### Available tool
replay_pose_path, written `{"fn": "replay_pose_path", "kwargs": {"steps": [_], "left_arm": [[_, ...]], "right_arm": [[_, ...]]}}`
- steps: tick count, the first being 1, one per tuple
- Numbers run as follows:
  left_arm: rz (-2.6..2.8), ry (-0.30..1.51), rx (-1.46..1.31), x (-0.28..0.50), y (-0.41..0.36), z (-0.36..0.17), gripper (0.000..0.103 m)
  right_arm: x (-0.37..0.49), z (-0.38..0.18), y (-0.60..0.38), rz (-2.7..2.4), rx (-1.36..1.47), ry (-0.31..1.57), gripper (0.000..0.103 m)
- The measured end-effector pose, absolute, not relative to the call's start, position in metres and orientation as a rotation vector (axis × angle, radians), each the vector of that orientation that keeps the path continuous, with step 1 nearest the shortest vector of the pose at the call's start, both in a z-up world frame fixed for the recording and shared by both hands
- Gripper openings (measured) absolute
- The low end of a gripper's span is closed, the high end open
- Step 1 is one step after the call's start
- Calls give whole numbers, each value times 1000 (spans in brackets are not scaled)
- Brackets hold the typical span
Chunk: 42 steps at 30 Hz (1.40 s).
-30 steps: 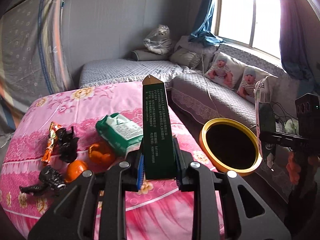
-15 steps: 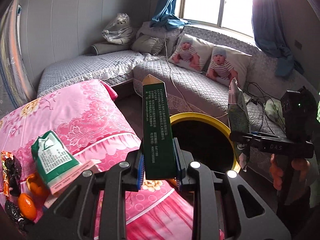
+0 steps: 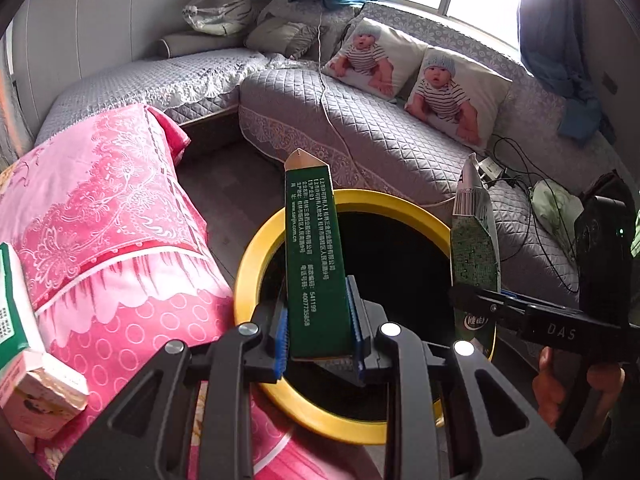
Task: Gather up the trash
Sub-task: 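Drop the green box and milk carton into the bin with both grippers, then grasp the black plastic bag with the right gripper while the left gripper grasps the orange wrapper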
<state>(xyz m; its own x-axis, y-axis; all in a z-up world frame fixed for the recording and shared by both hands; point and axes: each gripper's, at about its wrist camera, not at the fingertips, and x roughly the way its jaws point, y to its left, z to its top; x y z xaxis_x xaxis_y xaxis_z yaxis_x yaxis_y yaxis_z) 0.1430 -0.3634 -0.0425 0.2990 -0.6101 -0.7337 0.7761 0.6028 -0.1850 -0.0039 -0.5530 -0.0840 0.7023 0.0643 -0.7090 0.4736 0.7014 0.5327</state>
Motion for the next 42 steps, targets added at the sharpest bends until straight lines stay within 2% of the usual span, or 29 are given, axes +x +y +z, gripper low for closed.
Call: {"fn": "replay_pose_path", "kwargs": {"steps": [3, 5, 6, 7, 8, 13, 21, 27, 36, 42], "left_arm": [[-927, 863, 212, 145, -370, -44, 24], [-919, 874, 182, 148, -368, -43, 28], [-922, 880, 160, 151, -364, -42, 46], [-909, 872, 139, 152, -360, -40, 72], [-886, 853, 121, 152, -354, -37, 81], [-841, 829, 81, 152, -331, -31, 93], [-784, 730, 3, 139, -260, -1, 94], [-728, 630, -32, 123, -154, 21, 95], [-338, 518, -77, 83, 36, 3, 95], [-221, 509, -188, 69, 114, -7, 95]], "right_arm": [[-4, -78, -553, -252, 764, 771, 58], [-6, -70, -554, -271, 768, 754, 60], [-9, -65, -555, -299, 763, 742, 68], [-13, -60, -558, -325, 759, 721, 75], [-17, -54, -560, -340, 762, 695, 78], [-40, -46, -561, -371, 773, 642, 79], [-46, -57, -529, -326, 706, 644, 79], [-12, -32, -474, -158, 560, 694, 79], [59, -2, -313, 312, 285, 830, 79], [138, 37, -196, 561, 189, 884, 79]]}}
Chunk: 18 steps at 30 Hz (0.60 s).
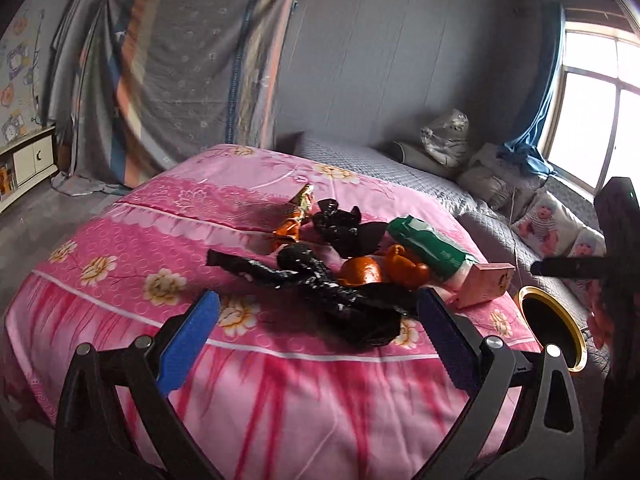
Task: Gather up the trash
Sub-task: 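Grasp the black plastic bag with the right gripper while the left gripper grasps the orange wrapper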
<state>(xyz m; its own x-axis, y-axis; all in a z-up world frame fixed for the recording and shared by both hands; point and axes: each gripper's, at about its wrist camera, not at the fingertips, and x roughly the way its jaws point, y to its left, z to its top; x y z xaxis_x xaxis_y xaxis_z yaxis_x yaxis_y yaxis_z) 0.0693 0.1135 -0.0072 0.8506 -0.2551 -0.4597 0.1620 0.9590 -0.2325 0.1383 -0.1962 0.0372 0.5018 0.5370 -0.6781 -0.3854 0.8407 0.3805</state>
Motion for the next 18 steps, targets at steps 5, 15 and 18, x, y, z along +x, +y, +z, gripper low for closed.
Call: {"fn": "replay_pose_path", "kwargs": {"steps": [5, 15, 18], "left_arm": [[-196, 514, -218, 64, 137, -15, 95], [-124, 532, -292, 55, 187, -31, 95], [-99, 534, -305, 54, 198, -33, 95]], "right_arm": [[223, 47, -114, 588, 124, 1011, 79], [319, -15, -32, 406, -66, 1265, 79], [331, -38, -28, 356, -83, 1316, 76]]}}
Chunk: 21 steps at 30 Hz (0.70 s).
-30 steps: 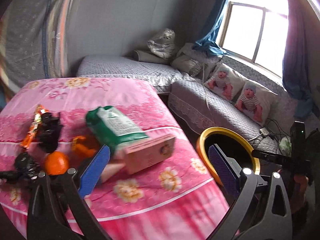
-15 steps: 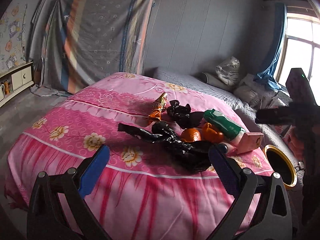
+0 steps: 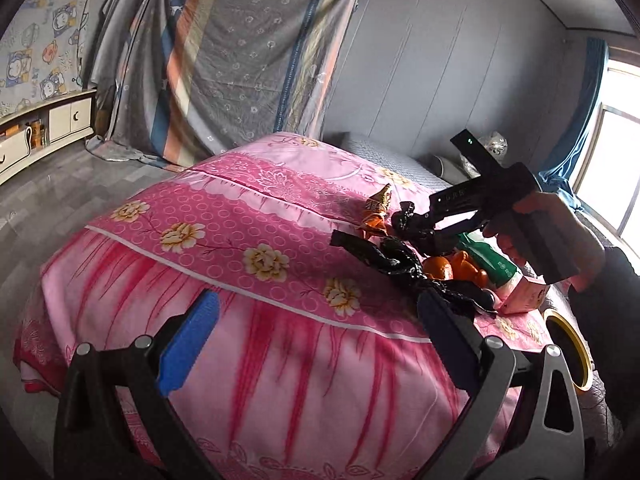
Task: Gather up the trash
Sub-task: 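Grasp the black plastic bag with the right gripper while the left gripper grasps the orange wrapper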
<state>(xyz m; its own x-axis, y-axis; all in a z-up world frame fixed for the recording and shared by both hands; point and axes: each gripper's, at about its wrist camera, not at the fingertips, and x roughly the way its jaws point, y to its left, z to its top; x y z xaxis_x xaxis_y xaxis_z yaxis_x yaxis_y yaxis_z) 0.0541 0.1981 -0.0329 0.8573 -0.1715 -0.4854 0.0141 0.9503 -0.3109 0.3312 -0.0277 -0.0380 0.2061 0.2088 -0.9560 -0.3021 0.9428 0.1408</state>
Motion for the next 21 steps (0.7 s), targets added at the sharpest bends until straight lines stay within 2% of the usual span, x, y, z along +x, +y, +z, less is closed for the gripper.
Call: {"fn": "replay_pose_path", "kwargs": {"steps": [4, 6, 7, 15, 21], "left_arm": [[-73, 524, -304, 53, 206, -31, 95], [-66, 521, -296, 53, 207, -29, 95], [-66, 523, -287, 54, 207, -27, 95], [-90, 558, -106, 80, 175, 6, 95], [-215, 652, 31, 147, 135, 31, 95]], "right_arm": [[335, -50, -28, 339, -80, 1348, 46], [334, -49, -32, 331, -78, 1336, 33], [333, -46, -34, 332, -82, 1321, 30], [297, 9, -80, 500, 95, 1192, 28], [229, 42, -136, 600, 177, 1029, 28]]}}
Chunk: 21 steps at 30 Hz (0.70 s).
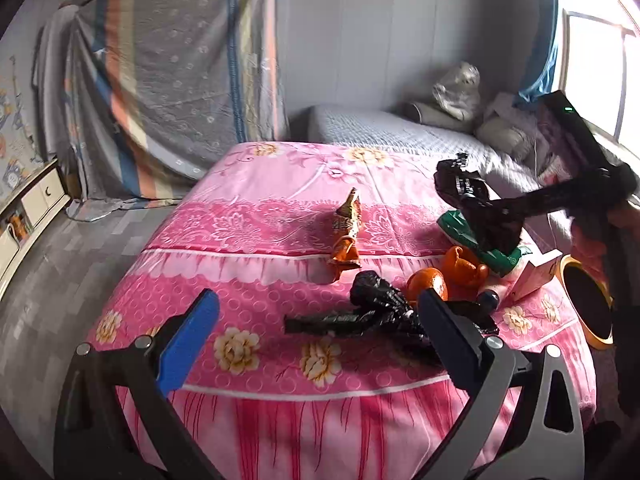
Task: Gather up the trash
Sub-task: 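Grasp the black plastic bag with the right gripper while the left gripper grasps the orange wrapper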
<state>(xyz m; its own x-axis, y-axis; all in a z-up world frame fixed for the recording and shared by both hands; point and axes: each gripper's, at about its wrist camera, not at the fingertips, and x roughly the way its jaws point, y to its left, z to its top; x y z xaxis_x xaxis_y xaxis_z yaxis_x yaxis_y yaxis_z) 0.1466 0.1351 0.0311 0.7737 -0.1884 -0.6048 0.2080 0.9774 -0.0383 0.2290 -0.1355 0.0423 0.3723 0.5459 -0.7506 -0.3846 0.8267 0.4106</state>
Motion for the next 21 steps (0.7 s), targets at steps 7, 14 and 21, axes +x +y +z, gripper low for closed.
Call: {"fn": "replay_pose_path", "kwargs": {"steps": [7, 14, 21], "left_arm": [[-305, 798, 107, 247, 96, 24, 95], [-307, 949, 115, 343, 71, -9, 94], [-258, 1020, 132, 389, 58, -36, 94]], "right_arm": [[143, 40, -206, 671, 294, 881, 28], [90, 28, -258, 695, 409, 780, 29], [73, 19, -282, 637, 432, 756, 29]]}}
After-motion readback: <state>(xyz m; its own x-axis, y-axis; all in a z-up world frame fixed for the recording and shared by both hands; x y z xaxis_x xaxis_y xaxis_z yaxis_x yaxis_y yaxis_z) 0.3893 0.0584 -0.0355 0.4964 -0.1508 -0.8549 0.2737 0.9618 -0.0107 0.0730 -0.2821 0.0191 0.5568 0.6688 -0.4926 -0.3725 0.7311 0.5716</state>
